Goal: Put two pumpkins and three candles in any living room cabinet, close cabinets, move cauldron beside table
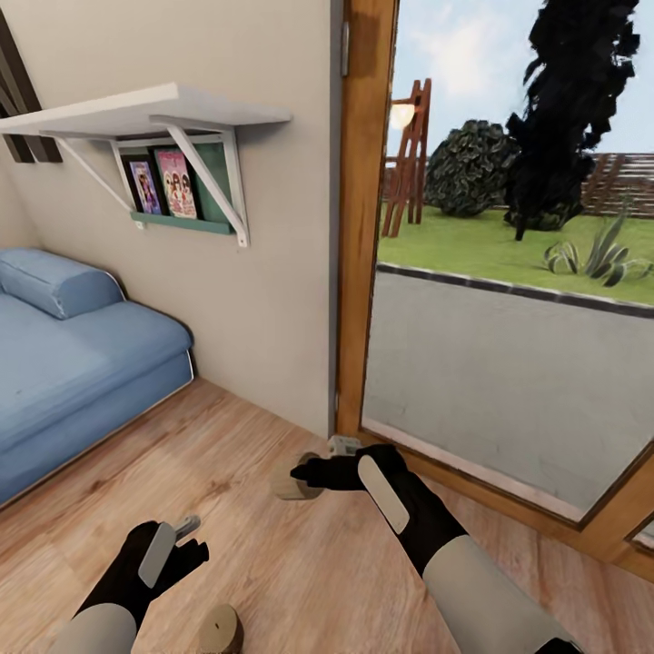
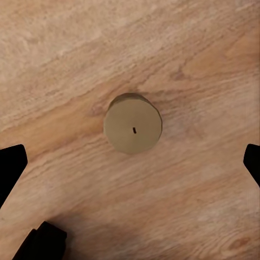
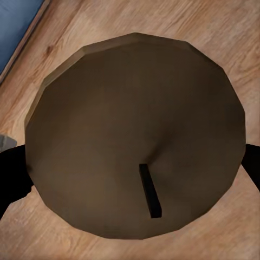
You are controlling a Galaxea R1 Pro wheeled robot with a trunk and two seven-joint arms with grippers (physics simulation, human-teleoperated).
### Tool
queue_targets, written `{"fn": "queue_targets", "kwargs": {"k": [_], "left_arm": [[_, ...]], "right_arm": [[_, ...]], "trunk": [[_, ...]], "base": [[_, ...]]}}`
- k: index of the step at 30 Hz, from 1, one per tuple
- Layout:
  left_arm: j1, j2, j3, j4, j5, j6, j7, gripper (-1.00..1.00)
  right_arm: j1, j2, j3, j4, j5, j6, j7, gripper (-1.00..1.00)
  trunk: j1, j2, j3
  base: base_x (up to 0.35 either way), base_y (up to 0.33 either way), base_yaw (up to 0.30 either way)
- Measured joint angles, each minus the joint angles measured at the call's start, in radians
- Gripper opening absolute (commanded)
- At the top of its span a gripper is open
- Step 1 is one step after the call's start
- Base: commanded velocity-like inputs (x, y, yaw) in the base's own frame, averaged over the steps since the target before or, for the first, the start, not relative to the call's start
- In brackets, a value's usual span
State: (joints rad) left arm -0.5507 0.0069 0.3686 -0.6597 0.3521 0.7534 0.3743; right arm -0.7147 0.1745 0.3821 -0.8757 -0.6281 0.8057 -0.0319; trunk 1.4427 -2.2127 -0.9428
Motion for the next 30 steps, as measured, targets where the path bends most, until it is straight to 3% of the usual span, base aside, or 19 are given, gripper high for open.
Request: {"fn": "queue_targets", "kwargs": {"k": [5, 8, 13, 22, 30], "left_arm": [[0.000, 0.001, 0.001, 0.000, 0.001, -0.006, -0.001, 1.00], [0.000, 0.001, 0.000, 0.000, 0.000, -0.044, -0.005, 1.00], [0.000, 0.002, -0.001, 0.002, -0.002, -0.053, -0.058, 1.00], [0.000, 0.002, -0.003, 0.003, -0.010, -0.054, -0.095, 1.00], [0.000, 0.002, -0.002, 0.003, -0.013, -0.055, -0.094, 1.00]], "right_arm": [[0.000, 0.000, 0.001, 0.000, -0.001, -0.016, 0.003, -1.00], [0.000, 0.000, 0.000, 0.000, -0.002, -0.017, 0.004, -1.00], [0.000, 0.000, 0.000, 0.000, -0.002, -0.017, 0.005, -1.00], [0.000, 0.000, -0.001, 0.000, -0.003, -0.017, 0.049, -1.00], [0.000, 0.000, 0.000, 0.000, -0.002, -0.019, 0.055, -1.00]], "trunk": [[0.019, -0.035, -0.016], [0.031, -0.056, -0.025], [0.050, -0.091, -0.041], [0.050, -0.091, -0.041], [0.081, -0.147, -0.066]], "base": [[0.000, 0.000, 0.000], [0.000, 0.000, 0.000], [0.000, 0.000, 0.000], [0.000, 0.000, 0.000], [0.000, 0.000, 0.000]]}}
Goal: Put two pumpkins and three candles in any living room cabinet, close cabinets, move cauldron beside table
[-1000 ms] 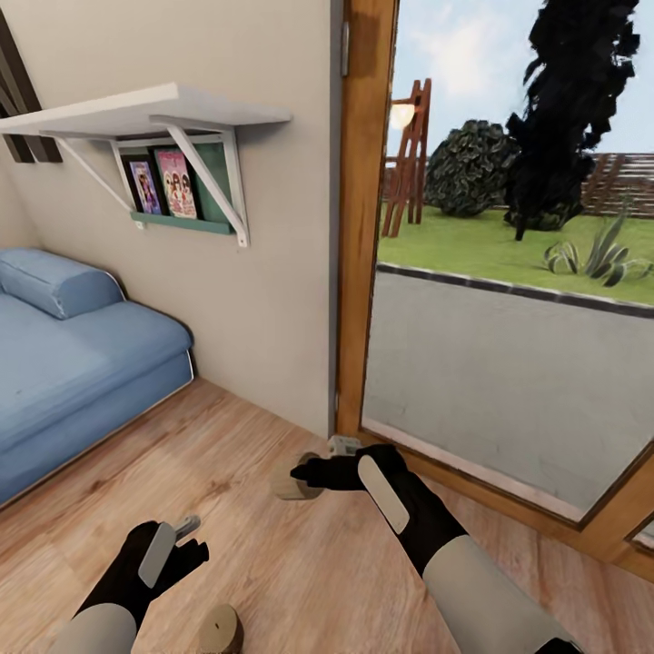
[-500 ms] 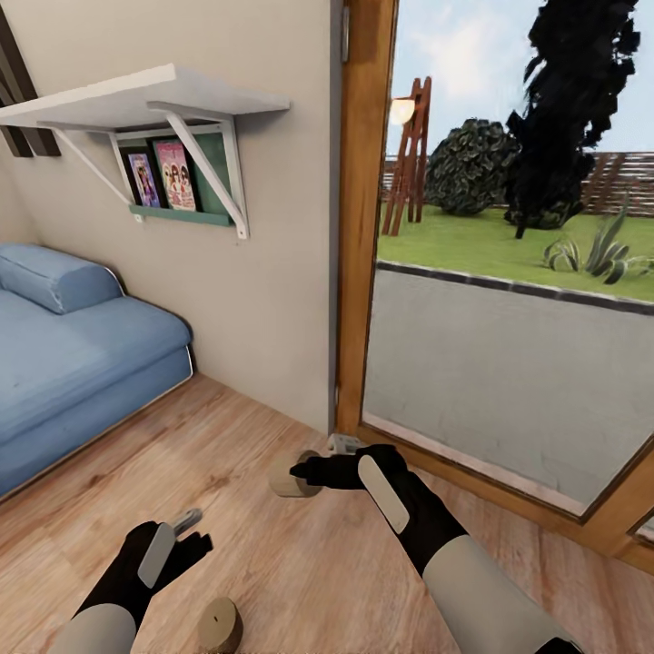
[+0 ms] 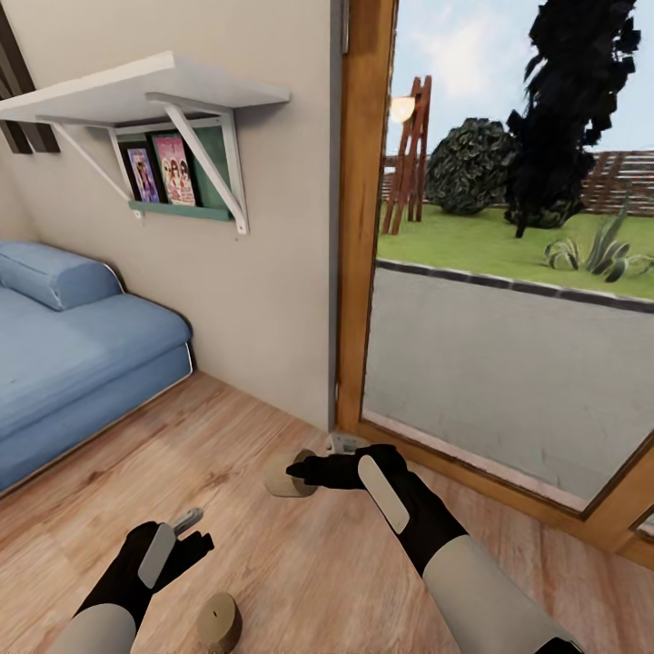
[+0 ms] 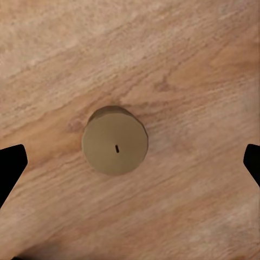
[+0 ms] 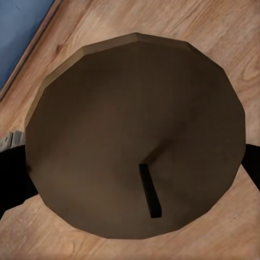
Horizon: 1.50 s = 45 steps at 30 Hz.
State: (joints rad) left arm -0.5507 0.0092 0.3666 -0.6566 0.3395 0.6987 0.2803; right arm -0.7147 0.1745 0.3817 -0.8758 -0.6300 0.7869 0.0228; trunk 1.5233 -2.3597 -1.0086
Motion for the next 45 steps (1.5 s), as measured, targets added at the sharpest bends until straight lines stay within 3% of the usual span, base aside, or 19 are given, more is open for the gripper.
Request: {"fn": "queue_targets", "kwargs": {"k": [9, 12, 20, 45], "left_arm": [[0.000, 0.002, 0.000, 0.000, -0.002, -0.002, 0.002, 1.00], [0.000, 0.018, 0.001, 0.000, 0.001, -0.002, 0.001, 1.00], [0.000, 0.026, 0.000, 0.000, 0.005, -0.003, 0.000, 1.00], [0.000, 0.025, -0.005, 0.000, 0.007, -0.004, 0.000, 1.00]], "right_arm": [[0.000, 0.000, 0.000, 0.000, -0.001, -0.004, 0.000, -1.00], [0.000, 0.000, 0.000, 0.000, -0.001, -0.004, 0.000, -1.00], [0.000, 0.000, 0.000, 0.000, 0.000, -0.006, 0.000, -1.00], [0.000, 0.000, 0.000, -0.009, -0.002, -0.004, 0.007, -1.00]], "trunk": [[0.035, -0.063, -0.028], [0.046, -0.084, -0.038], [0.077, -0.140, -0.063], [0.088, -0.146, -0.159]], "base": [[0.000, 0.000, 0.000], [0.000, 0.000, 0.000], [0.000, 0.000, 0.000], [0.000, 0.000, 0.000]]}}
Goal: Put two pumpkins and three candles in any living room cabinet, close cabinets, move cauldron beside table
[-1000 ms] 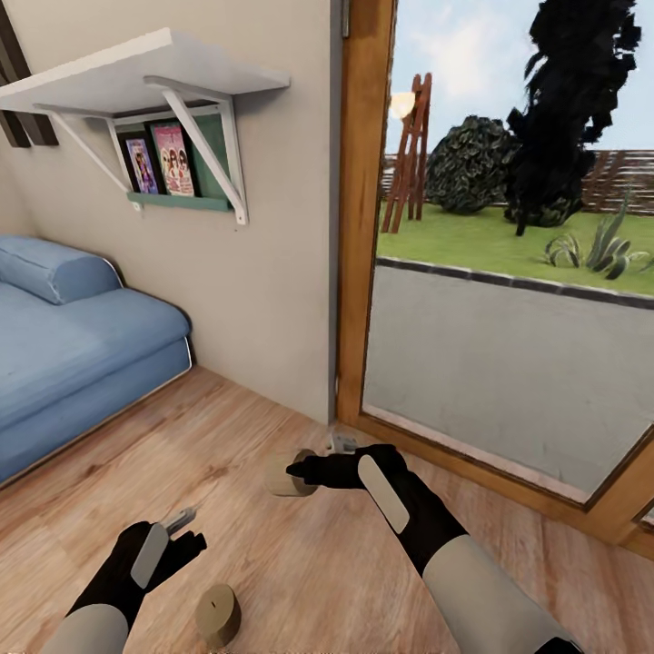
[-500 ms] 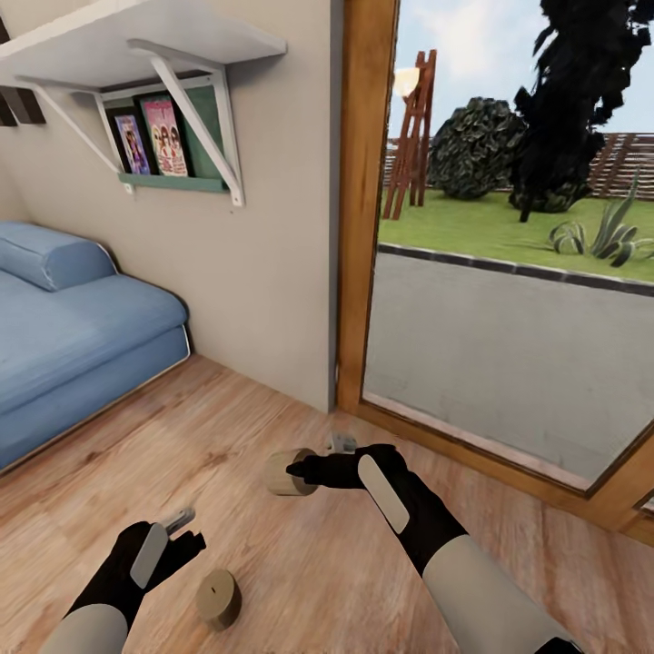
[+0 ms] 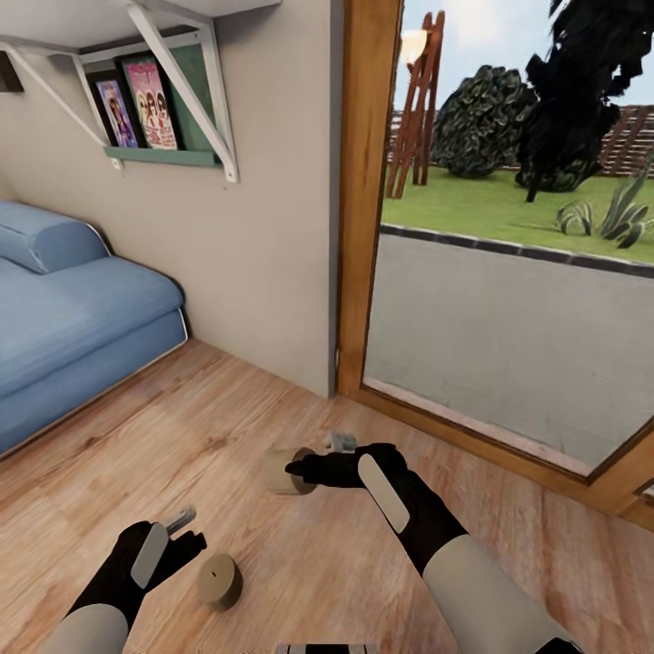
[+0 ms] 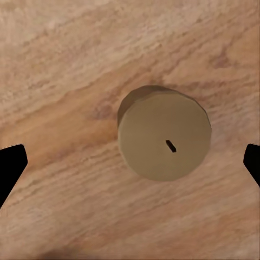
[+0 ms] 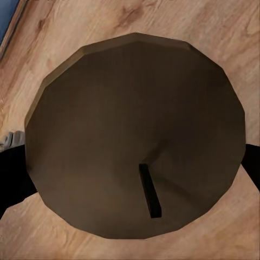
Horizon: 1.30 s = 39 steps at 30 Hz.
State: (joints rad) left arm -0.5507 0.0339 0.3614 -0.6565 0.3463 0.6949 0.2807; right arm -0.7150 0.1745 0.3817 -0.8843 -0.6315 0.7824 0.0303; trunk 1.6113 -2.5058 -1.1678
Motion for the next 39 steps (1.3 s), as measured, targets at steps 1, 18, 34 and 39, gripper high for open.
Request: {"fn": "queue_targets", "kwargs": {"k": [1, 18, 34, 39], "left_arm": [[0.000, 0.000, 0.000, 0.000, 0.000, 0.000, 0.000, 1.00], [0.000, -0.011, -0.026, 0.003, -0.005, -0.065, 0.000, 1.00], [0.000, -0.022, -0.145, 0.003, -0.004, -0.081, 0.000, 1.00], [0.000, -0.026, -0.146, 0.003, -0.005, -0.081, 0.000, 1.00]], "right_arm": [[0.000, 0.000, -0.001, -0.019, -0.004, 0.001, 0.018, -1.00], [0.187, 0.000, -0.011, -0.360, 0.019, -0.005, 0.328, -1.00], [0.187, 0.000, -0.012, -0.355, 0.018, -0.004, 0.330, -1.00], [0.187, 0.000, -0.018, -0.356, 0.007, -0.002, 0.341, -1.00]], "trunk": [[0.000, 0.000, -0.004], [0.008, -0.004, -0.070], [0.015, -0.008, -0.131], [0.016, -0.008, -0.135]], "base": [[0.000, 0.000, 0.000], [0.000, 0.000, 0.000], [0.000, 0.000, 0.000], [0.000, 0.000, 0.000]]}}
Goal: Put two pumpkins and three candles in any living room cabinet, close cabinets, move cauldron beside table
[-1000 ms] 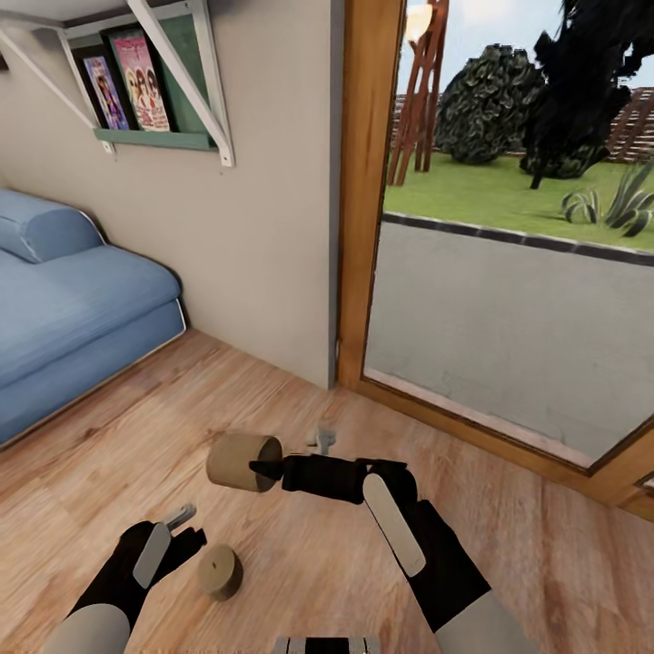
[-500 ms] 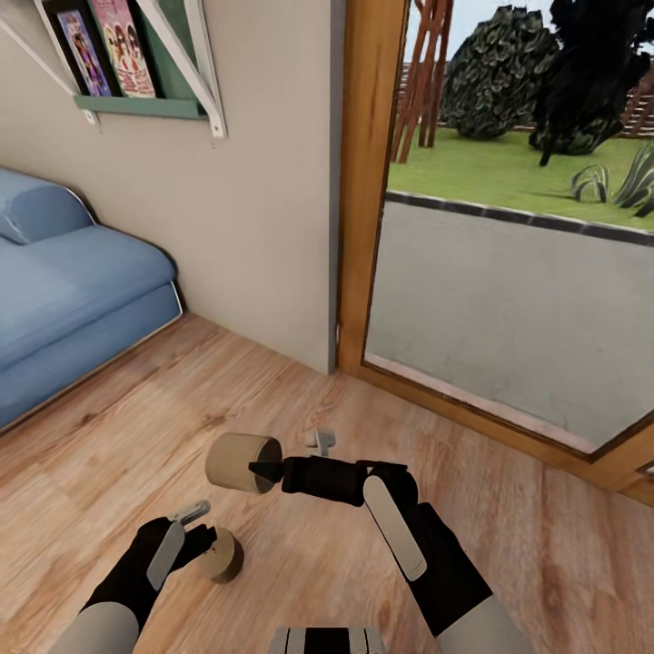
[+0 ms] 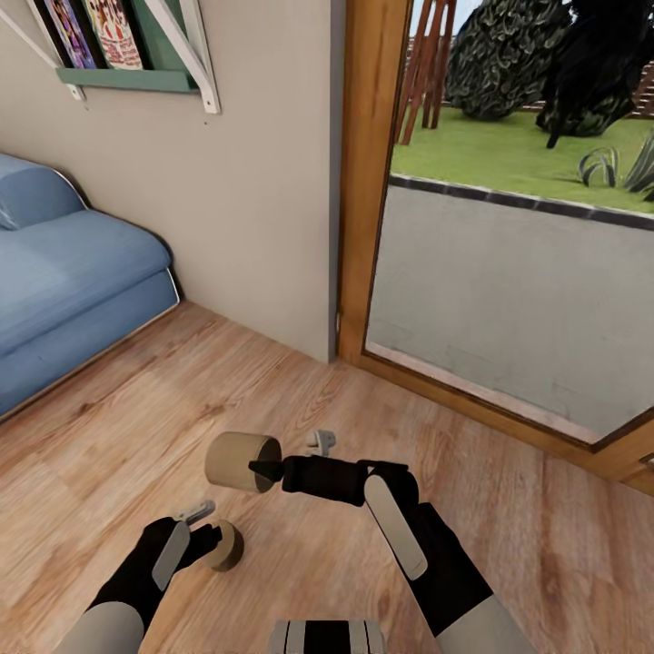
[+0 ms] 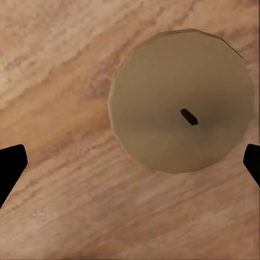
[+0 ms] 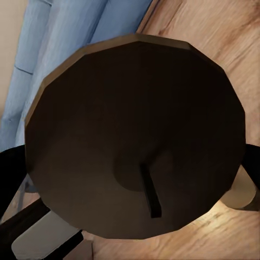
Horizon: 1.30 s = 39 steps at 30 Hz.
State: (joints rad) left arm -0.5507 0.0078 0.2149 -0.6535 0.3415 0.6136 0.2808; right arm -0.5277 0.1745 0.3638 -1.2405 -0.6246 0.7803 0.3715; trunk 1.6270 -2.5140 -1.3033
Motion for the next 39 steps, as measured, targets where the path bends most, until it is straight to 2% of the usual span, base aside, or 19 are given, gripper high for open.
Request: {"fn": "queue_targets", "kwargs": {"k": [13, 22, 31, 39], "left_arm": [[0.000, -0.003, 0.000, 0.016, -0.001, 0.002, 0.003, 1.00], [0.000, -0.002, -0.002, 0.018, -0.001, 0.001, 0.000, 1.00], [0.000, 0.003, -0.002, 0.018, 0.003, 0.000, 0.000, 1.00], [0.000, 0.007, 0.007, 0.018, 0.008, 0.001, 0.000, 1.00]], "right_arm": [[0.000, 0.000, -0.008, -0.004, -0.003, 0.000, 0.000, -1.00], [0.000, 0.000, -0.008, -0.003, 0.000, -0.002, -0.002, -1.00], [0.000, 0.000, -0.007, -0.001, -0.001, -0.001, -0.004, -1.00], [0.000, 0.000, -0.006, 0.000, 0.005, -0.003, -0.008, -1.00]], "trunk": [[0.000, 0.000, 0.000], [0.000, 0.000, 0.000], [0.000, 0.000, 0.000], [0.003, -0.002, -0.027]], "base": [[0.092, -0.067, 0.000], [0.241, -0.002, 0.000], [0.018, 0.000, 0.000], [0.000, 0.000, 0.000]]}}
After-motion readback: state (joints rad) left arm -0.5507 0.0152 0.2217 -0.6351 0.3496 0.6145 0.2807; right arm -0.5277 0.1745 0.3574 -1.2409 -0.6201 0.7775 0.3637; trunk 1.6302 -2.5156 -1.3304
